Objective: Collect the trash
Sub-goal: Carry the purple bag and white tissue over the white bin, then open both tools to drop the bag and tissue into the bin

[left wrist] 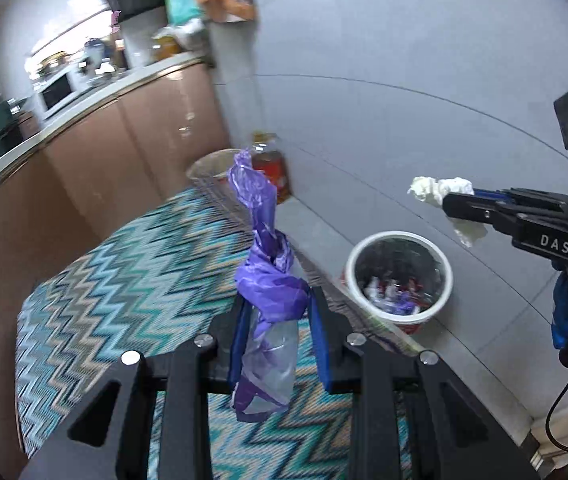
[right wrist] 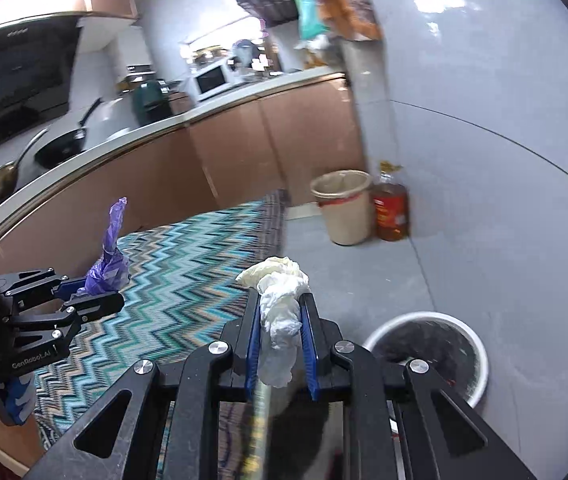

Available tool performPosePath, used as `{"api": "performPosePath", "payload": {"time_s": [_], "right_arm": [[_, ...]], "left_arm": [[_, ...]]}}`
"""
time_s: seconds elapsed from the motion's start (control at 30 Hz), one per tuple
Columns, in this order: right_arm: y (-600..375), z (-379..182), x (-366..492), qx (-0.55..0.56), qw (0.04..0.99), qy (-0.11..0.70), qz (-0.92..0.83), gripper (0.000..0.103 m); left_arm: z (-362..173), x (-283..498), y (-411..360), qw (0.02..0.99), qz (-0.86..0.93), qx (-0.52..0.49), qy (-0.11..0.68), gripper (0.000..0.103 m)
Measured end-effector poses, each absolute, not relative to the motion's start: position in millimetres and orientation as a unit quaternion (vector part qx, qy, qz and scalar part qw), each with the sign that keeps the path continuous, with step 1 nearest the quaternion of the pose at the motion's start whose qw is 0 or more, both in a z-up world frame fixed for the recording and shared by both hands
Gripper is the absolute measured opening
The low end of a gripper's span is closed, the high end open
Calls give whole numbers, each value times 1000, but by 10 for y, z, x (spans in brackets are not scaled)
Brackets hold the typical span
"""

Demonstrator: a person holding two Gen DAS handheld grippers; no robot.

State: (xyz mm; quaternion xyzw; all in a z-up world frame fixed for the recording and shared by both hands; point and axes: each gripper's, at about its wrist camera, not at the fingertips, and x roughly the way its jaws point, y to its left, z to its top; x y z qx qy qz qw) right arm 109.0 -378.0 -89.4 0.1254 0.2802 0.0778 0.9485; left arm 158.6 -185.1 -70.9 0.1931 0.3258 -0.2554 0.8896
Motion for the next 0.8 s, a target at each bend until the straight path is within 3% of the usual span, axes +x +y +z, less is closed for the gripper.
{"api": "performPosePath", "payload": {"time_s": [0.47,0.8], "right_arm": [[-4758,-1501,1255,161,928,337,-14,18],[-5091,-1980,1550,168,908,381,-43,21]], "left_arm": [[-1298,2175,-3454,818,-355,228,392,27],[-1885,2652,-4101,778,-375,223,452,30]]}}
